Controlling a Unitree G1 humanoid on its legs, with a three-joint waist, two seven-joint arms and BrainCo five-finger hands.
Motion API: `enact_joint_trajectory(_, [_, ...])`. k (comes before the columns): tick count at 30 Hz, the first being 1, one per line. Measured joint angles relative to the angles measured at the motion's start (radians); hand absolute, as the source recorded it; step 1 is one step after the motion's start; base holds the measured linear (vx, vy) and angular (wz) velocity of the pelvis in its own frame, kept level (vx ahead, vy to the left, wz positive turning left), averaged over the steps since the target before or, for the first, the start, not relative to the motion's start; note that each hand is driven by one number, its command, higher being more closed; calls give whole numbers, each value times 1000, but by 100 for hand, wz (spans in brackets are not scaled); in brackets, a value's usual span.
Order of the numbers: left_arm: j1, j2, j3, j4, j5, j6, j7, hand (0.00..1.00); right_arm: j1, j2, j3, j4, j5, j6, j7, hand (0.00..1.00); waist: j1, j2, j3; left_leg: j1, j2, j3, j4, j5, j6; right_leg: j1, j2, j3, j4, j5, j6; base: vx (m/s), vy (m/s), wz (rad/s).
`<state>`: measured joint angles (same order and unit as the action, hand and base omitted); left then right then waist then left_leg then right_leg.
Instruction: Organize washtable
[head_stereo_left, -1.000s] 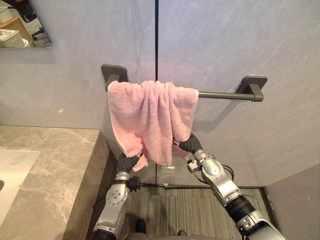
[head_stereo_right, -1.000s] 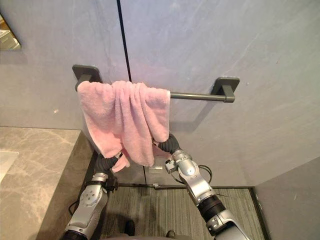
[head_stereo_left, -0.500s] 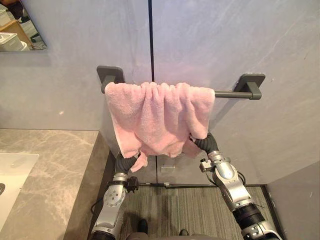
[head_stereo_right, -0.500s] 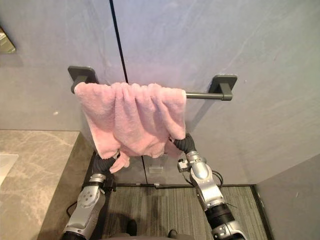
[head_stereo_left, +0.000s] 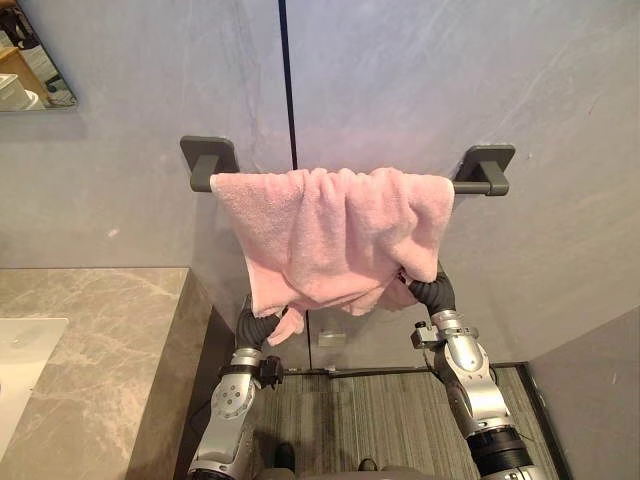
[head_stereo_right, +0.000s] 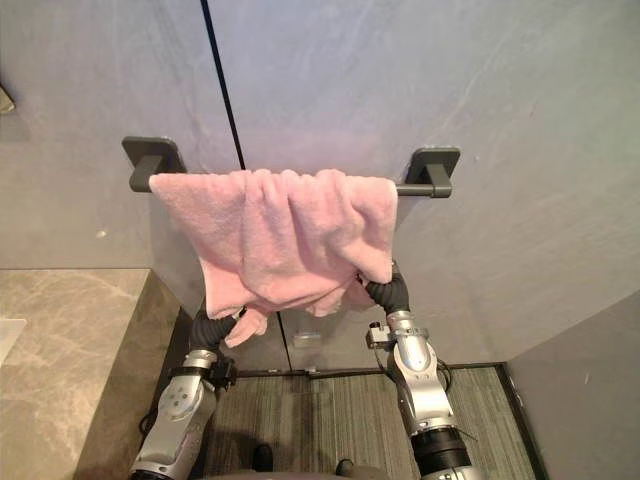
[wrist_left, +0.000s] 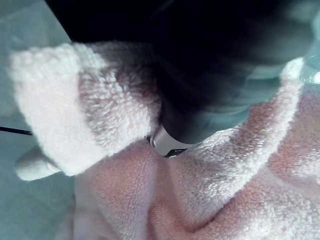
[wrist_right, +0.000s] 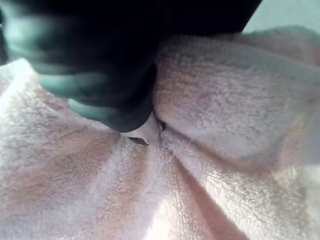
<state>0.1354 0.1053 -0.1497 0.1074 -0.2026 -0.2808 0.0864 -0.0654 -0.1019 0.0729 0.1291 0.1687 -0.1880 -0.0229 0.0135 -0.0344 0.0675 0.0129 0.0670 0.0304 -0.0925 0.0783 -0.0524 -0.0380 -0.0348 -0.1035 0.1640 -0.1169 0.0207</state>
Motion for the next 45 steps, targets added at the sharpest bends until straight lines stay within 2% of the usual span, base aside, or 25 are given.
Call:
enact_joint_trajectory(9, [19, -23, -1, 6, -2, 1, -23, 100, 33, 16, -21, 6, 17, 0, 3, 100, -1, 25, -6, 0, 0, 1, 0, -1, -1, 2, 1, 0, -6, 1, -1, 0, 0, 0])
enact_joint_trajectory(15, [45, -24, 0, 101, -22, 19, -43, 100, 32, 19, -16, 77, -63, 0, 8, 100, 0, 30, -9, 2, 0, -4, -1, -1, -1, 20, 3, -8, -38, 14, -2, 0, 0, 1])
enact_joint_trajectory(23, [40, -24, 8, 164, -23, 21, -43, 100, 12, 41, -16, 151, -110, -9, 7, 100, 0, 31, -12, 7, -3, -29, -2, -1, -1, 53, 1, -34, -87, 29, 2, -8, 2, 9])
enact_joint_trajectory(24, [40, -25, 8, 167, -22, 21, -43, 0, 3, 43, -17, 164, -118, -11, 5, 0, 0, 32, -13, 7, -3, -29, -3, -1, -1, 53, 1, -34, -89, 29, 2, 0, 0, 0])
enact_joint_trajectory(38, [42, -27, 64, 217, -34, 27, -17, 0, -5, 57, -69, 250, -140, 3, -68, 0, -1, 31, -22, 17, 0, -27, -5, -10, -8, 80, 7, -36, -120, 36, 0, 0, 0, 0])
enact_joint_trajectory(45, [72, -24, 82, 217, -62, 49, 3, 0, 78, 56, -95, 331, -139, 82, -87, 0, -1, 26, -20, 14, 3, -23, -4, -13, -11, 87, 14, -33, -133, 43, -4, 0, 0, 0])
